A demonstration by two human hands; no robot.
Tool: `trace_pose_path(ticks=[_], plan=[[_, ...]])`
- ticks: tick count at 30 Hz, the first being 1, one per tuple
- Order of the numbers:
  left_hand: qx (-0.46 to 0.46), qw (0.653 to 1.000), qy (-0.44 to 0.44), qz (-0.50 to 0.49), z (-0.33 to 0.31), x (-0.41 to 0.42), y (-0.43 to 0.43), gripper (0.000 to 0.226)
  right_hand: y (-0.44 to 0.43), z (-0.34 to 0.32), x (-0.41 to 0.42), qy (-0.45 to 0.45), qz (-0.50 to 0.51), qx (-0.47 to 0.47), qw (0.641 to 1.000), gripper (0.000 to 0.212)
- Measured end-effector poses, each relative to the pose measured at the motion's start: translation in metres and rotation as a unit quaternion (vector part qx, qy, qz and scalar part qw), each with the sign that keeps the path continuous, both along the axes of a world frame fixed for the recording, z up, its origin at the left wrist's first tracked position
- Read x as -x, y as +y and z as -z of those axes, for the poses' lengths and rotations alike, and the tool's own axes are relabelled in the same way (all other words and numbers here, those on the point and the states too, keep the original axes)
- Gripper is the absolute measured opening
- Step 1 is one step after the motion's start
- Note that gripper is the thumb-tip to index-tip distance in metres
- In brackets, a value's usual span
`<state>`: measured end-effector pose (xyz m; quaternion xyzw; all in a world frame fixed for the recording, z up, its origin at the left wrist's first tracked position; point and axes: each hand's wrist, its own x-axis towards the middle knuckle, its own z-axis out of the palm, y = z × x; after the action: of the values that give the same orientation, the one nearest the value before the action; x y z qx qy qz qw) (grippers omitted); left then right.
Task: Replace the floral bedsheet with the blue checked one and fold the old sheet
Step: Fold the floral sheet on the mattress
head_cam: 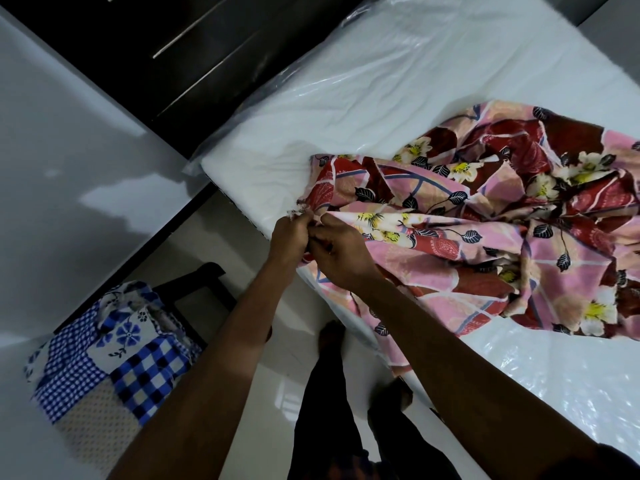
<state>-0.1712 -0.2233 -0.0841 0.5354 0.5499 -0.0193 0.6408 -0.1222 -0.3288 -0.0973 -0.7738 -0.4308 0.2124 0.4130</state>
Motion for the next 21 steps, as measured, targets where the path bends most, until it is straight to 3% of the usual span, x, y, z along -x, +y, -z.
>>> trace_pose_path(ticks=[3,7,12,15,19,21], plan=[[-0.03,0.998,-0.001,-0.05,0.002,-0.001,0.004,0.029,-0.007,-0.005,-0.005,0.054,0.054,-0.011,0.997,0.022],[-0.051,0.985,-0.036,-0.159,-0.008,-0.001,0.006,0.043,-0.028,-0.011,-0.021,0.139,0.217,-0.029,0.966,0.023],[-0.131,0.976,-0.093,-0.144,-0.042,-0.003,0.007,0.027,-0.07,-0.029,-0.054,0.249,0.407,-0.091,0.874,0.034],[-0.178,0.964,-0.138,-0.138,-0.068,-0.007,0.006,0.036,-0.093,-0.061,-0.073,0.259,0.466,-0.151,0.832,0.029],[-0.247,0.952,-0.153,-0.096,-0.113,-0.015,-0.008,0.039,-0.119,-0.102,-0.088,0.194,0.453,-0.196,0.848,0.027],[-0.251,0.942,-0.174,-0.138,-0.138,-0.019,-0.009,0.035,-0.129,-0.122,-0.092,0.168,0.465,-0.216,0.842,0.029]])
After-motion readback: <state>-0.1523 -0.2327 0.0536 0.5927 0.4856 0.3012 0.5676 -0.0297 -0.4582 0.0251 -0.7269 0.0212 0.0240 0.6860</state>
